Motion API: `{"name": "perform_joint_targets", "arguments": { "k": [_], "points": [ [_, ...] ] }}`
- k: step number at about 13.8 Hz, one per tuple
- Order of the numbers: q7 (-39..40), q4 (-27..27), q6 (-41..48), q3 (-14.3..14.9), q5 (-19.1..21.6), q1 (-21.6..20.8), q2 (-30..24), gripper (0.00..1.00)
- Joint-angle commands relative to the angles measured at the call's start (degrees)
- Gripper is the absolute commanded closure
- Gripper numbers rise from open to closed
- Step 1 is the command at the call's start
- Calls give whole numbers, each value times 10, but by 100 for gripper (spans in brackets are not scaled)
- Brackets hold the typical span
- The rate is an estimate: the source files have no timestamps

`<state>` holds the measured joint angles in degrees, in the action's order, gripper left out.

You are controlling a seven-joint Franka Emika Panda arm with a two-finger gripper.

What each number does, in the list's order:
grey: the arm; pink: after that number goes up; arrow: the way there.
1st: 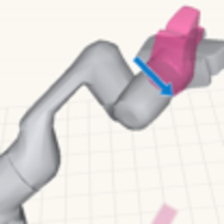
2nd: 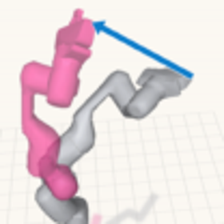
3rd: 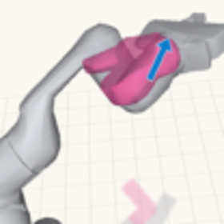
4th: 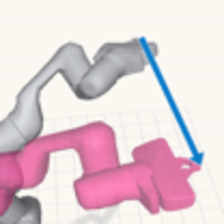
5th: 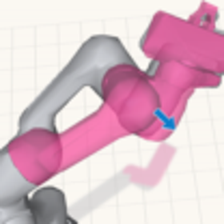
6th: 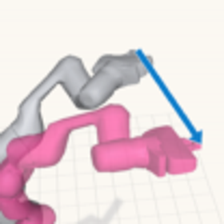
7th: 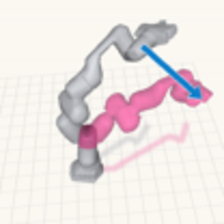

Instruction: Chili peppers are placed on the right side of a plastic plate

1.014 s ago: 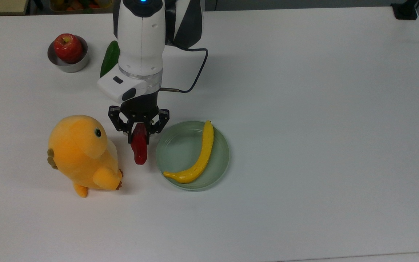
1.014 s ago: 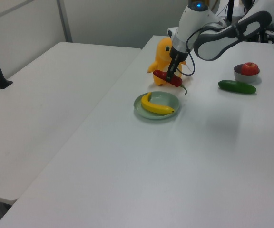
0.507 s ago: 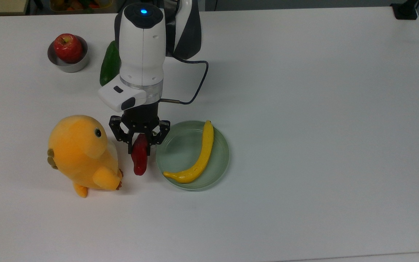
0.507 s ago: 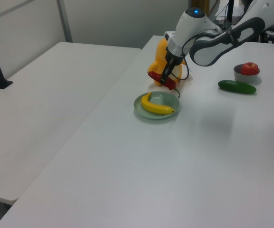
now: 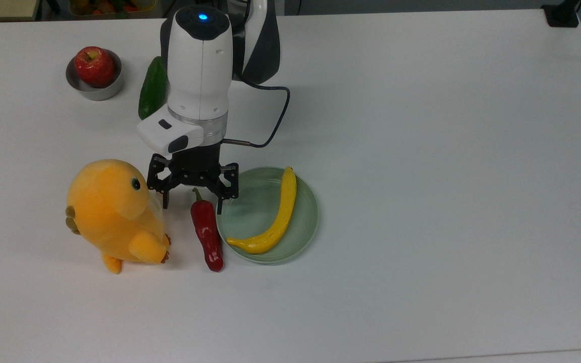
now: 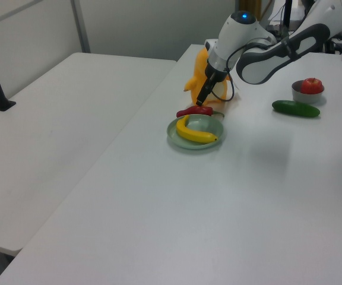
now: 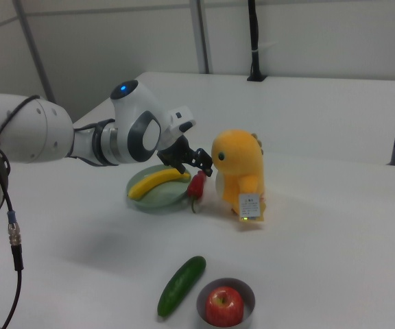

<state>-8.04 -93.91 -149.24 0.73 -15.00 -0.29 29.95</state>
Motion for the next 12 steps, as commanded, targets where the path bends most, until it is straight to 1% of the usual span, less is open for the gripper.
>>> {"name": "perform_joint_targets", "arguments": {
  "k": [1, 4, 5, 9, 10, 12],
  "points": [
    [-14, 0, 126, 6, -11, -6, -58, 0],
    [-14, -1, 214, 4, -4, -10, -102, 0],
    [-15, -14, 250, 3, 4, -14, -131, 0],
    [-16, -27, 336, 2, 82, -31, -200, 0],
    [-17, -37, 355, 2, 97, -41, -222, 0],
    [-17, -81, 366, 2, 110, -61, -270, 0]
  ]
}}
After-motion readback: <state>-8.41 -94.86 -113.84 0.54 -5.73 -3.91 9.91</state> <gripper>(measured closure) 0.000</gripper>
